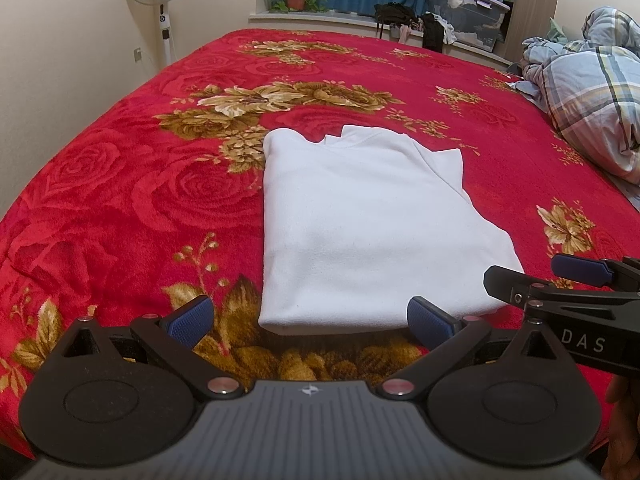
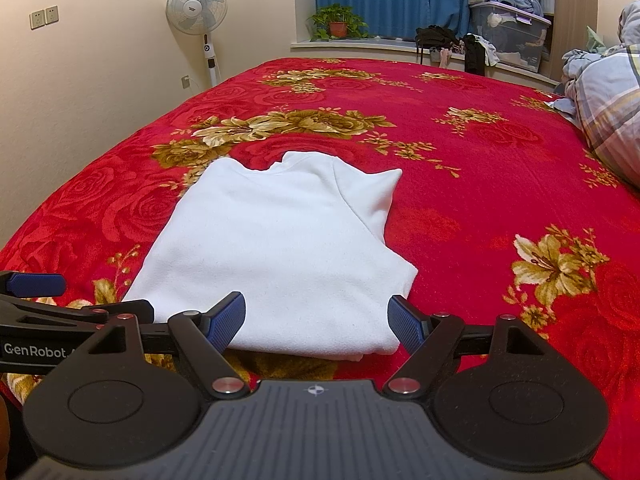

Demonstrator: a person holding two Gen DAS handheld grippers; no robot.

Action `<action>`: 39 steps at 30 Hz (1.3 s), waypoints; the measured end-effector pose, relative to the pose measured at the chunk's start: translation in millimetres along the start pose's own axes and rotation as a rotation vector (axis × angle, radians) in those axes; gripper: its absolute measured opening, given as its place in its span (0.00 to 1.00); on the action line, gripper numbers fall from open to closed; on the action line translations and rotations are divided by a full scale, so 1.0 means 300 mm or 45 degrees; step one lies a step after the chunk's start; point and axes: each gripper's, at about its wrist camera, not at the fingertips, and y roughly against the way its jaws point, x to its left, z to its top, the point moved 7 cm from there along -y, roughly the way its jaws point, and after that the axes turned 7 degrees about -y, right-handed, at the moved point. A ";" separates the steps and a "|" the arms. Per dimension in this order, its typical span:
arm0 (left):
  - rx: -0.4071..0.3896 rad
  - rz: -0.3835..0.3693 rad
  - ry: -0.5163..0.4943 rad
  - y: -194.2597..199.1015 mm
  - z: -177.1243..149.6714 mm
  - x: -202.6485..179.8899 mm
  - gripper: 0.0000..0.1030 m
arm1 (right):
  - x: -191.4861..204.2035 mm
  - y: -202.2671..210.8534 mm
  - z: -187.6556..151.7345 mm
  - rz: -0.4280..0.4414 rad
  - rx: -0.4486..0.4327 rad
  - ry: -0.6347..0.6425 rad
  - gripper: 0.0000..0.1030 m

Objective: Fold small clothes

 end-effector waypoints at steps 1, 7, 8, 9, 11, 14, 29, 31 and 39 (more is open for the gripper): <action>0.001 0.000 0.001 -0.001 -0.004 -0.002 1.00 | 0.000 0.000 0.001 0.000 0.000 0.000 0.77; 0.002 -0.001 0.001 -0.002 -0.006 -0.003 1.00 | 0.000 0.001 0.001 0.000 0.000 0.000 0.77; 0.002 -0.001 0.001 -0.003 -0.006 -0.003 1.00 | 0.001 0.001 0.001 0.000 0.000 0.001 0.77; 0.002 -0.001 0.001 -0.002 -0.006 -0.003 1.00 | 0.001 0.001 0.001 -0.001 0.000 0.000 0.77; 0.001 -0.001 0.002 -0.002 -0.006 -0.003 1.00 | 0.000 0.000 0.000 0.000 0.001 0.000 0.77; 0.002 -0.001 0.002 -0.003 -0.006 -0.002 1.00 | -0.001 0.000 -0.002 0.000 0.001 0.002 0.77; 0.002 -0.002 0.003 -0.004 -0.010 -0.006 1.00 | -0.001 0.001 -0.002 0.000 0.002 0.001 0.76; 0.001 0.000 0.003 -0.003 -0.012 -0.012 1.00 | 0.000 0.001 -0.001 0.000 0.002 0.002 0.76; -0.011 0.002 -0.005 -0.002 -0.012 -0.017 1.00 | 0.000 0.001 0.000 0.000 0.002 0.003 0.76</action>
